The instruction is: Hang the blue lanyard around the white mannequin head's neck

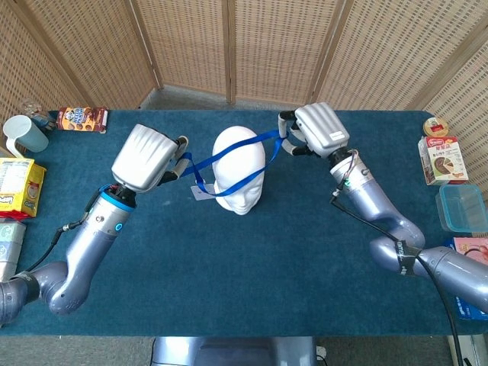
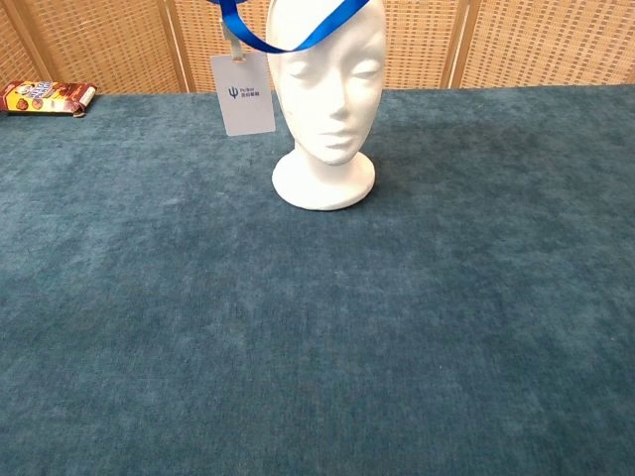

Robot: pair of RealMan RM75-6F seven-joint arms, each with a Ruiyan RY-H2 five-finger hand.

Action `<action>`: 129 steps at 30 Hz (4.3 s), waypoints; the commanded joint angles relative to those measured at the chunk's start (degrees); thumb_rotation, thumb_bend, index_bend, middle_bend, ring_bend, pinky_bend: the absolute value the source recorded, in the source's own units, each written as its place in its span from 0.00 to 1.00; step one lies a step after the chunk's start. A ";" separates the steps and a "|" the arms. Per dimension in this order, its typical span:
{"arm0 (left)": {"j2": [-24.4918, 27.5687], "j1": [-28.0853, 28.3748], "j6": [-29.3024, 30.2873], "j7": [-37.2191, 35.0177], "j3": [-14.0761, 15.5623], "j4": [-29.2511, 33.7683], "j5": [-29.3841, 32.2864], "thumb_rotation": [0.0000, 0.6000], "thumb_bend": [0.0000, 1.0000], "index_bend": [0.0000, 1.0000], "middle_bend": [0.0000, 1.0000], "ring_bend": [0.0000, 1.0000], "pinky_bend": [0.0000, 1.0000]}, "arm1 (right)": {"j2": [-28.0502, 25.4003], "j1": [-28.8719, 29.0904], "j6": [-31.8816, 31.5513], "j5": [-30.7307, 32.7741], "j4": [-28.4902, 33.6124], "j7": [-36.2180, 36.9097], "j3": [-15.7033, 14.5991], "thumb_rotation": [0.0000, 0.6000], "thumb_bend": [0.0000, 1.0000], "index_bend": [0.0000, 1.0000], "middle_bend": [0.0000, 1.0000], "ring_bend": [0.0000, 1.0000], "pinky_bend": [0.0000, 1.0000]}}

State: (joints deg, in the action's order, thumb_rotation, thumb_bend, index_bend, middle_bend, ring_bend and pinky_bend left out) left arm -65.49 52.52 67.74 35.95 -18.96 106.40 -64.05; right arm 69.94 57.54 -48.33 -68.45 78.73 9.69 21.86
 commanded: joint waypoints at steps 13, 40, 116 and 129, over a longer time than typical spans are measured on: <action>-1.09 0.60 -0.13 2.04 0.57 -0.70 1.91 0.78 0.48 0.67 1.00 1.00 1.00 | 1.82 0.78 0.78 0.77 -1.41 -0.70 -0.22 1.00 0.46 0.77 1.00 1.00 1.00; 0.41 -0.98 2.65 3.49 1.00 -4.11 0.92 0.77 0.48 0.67 1.00 1.00 1.00 | 4.94 2.12 0.24 1.72 -6.03 -0.33 1.03 1.00 0.45 0.78 1.00 1.00 1.00; -2.64 0.07 2.15 5.80 1.89 -1.88 5.21 0.77 0.44 0.67 1.00 1.00 1.00 | 4.30 -2.54 0.24 0.48 -6.76 -3.03 -2.58 1.00 0.45 0.79 1.00 1.00 1.00; -3.19 -0.13 2.19 5.55 2.29 -2.60 4.94 0.77 0.43 0.67 1.00 1.00 1.00 | 5.35 -1.81 0.89 0.25 -6.83 -4.05 -2.85 1.00 0.45 0.79 1.00 1.00 1.00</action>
State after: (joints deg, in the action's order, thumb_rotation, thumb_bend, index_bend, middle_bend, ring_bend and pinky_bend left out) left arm -68.67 52.40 69.93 41.50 -16.67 103.81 -59.11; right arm 75.28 55.72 -47.45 -68.22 71.89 5.65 19.01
